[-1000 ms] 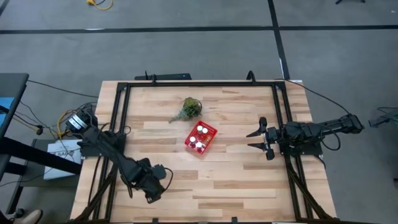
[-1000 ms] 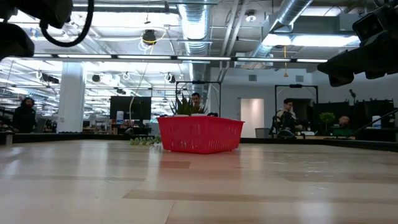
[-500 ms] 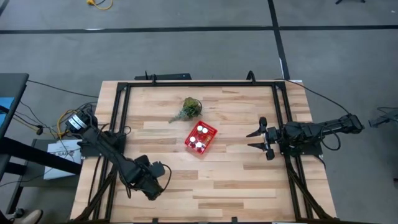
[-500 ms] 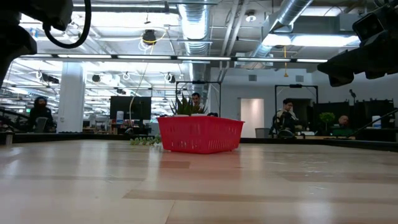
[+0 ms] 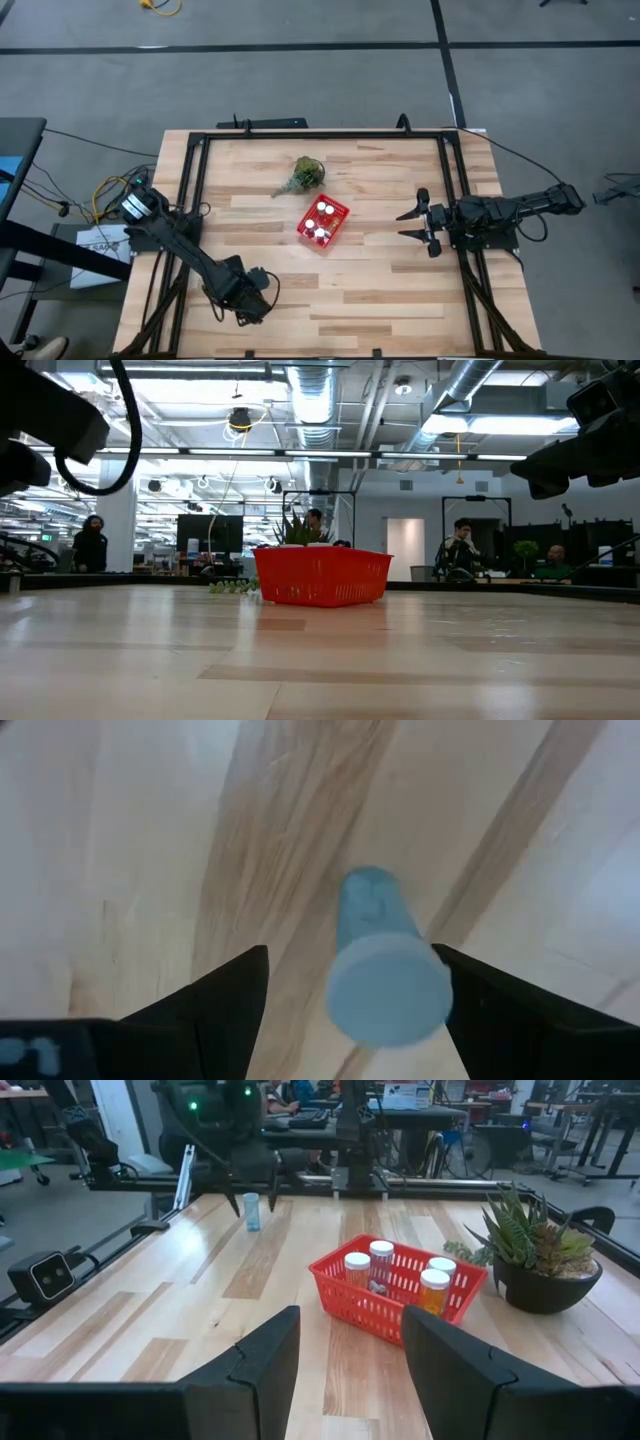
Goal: Pick and place pill bottles into a basket
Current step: Put the blue pill bottle into the red bin
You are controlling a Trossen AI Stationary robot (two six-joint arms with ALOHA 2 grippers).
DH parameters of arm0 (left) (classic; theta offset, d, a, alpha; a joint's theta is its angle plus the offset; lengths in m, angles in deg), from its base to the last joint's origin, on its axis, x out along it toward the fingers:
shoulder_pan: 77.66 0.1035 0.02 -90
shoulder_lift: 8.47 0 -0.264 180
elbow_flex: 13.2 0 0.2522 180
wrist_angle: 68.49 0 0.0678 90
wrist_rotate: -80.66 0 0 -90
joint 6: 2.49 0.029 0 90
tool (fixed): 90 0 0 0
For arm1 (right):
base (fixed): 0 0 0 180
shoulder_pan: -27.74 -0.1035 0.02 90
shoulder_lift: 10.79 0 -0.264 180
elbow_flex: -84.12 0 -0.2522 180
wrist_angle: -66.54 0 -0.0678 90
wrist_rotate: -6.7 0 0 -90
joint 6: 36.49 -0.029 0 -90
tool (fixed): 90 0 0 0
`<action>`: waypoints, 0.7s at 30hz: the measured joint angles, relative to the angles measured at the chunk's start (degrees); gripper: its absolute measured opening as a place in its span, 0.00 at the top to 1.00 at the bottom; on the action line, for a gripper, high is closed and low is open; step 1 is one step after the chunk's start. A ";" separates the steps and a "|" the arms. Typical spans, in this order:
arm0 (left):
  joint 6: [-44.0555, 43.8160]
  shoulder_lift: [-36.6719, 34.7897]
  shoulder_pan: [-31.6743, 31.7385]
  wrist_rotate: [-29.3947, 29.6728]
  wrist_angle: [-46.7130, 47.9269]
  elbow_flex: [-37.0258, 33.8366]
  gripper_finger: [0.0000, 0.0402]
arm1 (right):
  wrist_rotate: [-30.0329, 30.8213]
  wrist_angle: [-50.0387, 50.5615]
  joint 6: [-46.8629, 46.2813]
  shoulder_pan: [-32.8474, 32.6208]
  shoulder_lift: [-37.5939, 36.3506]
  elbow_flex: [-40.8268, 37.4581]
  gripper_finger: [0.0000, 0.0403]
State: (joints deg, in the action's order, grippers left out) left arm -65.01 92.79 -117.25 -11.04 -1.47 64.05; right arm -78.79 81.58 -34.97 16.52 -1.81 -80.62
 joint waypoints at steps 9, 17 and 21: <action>1.09 0.38 0.27 3.08 -0.24 0.00 0.34 | 0.01 0.00 -0.02 0.00 0.01 0.00 0.58; 0.97 0.38 0.26 3.07 -0.23 0.00 0.37 | -0.01 0.00 -0.02 -0.02 0.00 0.00 0.58; 0.87 0.38 0.26 4.04 -0.22 0.00 0.47 | 0.00 0.00 -0.01 -0.02 -0.01 0.00 0.58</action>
State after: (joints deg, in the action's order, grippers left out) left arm -64.14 93.17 -116.99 -6.99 -1.69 64.05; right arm -78.80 81.58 -34.98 16.50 -1.82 -80.62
